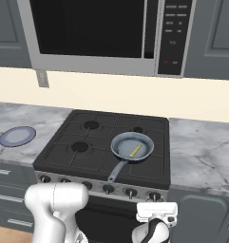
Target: Pick up the butter stick and place it in the pan. Then turn on the burner for the pan.
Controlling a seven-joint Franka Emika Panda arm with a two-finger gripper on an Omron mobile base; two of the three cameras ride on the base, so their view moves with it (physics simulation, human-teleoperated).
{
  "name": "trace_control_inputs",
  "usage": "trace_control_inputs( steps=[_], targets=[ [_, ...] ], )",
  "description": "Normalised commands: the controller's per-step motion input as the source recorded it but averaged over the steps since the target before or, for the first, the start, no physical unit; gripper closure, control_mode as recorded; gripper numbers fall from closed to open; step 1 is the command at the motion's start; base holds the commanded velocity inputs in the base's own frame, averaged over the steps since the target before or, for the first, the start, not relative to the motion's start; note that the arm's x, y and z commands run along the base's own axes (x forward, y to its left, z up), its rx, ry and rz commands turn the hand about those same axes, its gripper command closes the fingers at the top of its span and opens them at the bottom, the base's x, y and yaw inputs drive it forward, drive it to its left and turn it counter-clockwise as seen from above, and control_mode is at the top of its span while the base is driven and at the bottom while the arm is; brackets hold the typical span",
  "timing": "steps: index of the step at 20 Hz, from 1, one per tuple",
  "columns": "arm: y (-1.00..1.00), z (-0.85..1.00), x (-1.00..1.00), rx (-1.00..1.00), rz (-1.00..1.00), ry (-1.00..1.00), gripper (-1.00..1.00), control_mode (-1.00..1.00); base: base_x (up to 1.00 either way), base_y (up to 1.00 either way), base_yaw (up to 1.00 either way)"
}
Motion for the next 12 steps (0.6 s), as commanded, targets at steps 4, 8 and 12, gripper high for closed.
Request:
trace_control_inputs(
  steps=[4, 8, 12],
  targets=[
    [0.0, 0.0, 0.0, -0.15, 0.0, 0.0, 1.0, -1.0, 0.0, 0.0, 0.0],
    [0.0, 0.0, 0.0, -0.18, 0.0, 0.0, 1.0, -1.0, 0.0, 0.0, 0.0],
    [0.0, 0.0, 0.0, -0.2, 0.0, 0.0, 1.0, -1.0, 0.0, 0.0, 0.0]
  ],
)
